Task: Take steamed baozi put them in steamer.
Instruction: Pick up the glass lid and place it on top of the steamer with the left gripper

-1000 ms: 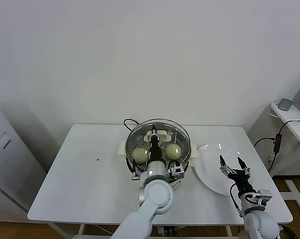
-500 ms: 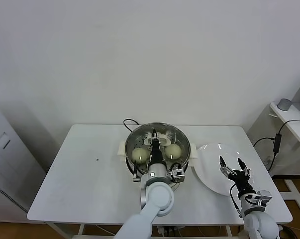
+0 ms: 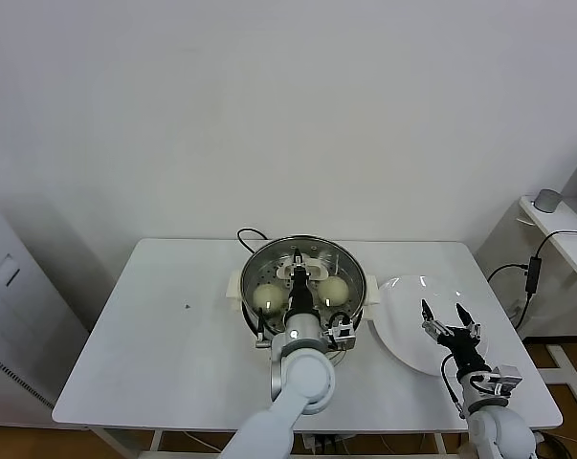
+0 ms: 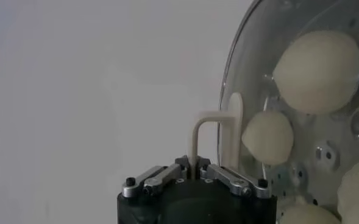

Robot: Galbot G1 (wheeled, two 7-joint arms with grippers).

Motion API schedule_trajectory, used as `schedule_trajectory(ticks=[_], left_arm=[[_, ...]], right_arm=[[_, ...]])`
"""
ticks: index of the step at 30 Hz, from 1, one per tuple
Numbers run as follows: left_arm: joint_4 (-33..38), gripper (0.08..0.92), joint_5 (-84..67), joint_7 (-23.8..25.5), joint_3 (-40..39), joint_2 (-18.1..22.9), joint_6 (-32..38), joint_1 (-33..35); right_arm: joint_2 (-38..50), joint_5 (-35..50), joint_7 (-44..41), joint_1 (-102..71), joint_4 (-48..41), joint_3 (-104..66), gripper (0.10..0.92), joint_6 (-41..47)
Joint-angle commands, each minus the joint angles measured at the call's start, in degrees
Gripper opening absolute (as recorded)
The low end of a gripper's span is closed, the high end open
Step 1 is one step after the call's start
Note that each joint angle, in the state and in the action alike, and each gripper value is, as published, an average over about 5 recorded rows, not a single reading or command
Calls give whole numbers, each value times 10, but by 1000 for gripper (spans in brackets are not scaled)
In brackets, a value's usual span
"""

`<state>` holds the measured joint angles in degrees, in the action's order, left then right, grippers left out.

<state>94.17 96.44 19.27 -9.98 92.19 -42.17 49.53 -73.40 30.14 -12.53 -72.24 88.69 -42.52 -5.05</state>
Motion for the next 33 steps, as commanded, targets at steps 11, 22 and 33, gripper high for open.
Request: schedule_trajectory(ticks=[11, 22, 33], left_arm=[[-4, 123, -2, -4, -4, 28, -28, 1], [9, 144, -3, -8, -11, 28, -28, 8], [67, 448, 1, 13, -15, 28, -28, 36]], right_arm=[[-2, -1, -1, 0, 1, -1, 823, -1], [-3, -1, -1, 0, 1, -1, 823, -2], [-4, -2, -1, 1, 0, 0, 823, -2]])
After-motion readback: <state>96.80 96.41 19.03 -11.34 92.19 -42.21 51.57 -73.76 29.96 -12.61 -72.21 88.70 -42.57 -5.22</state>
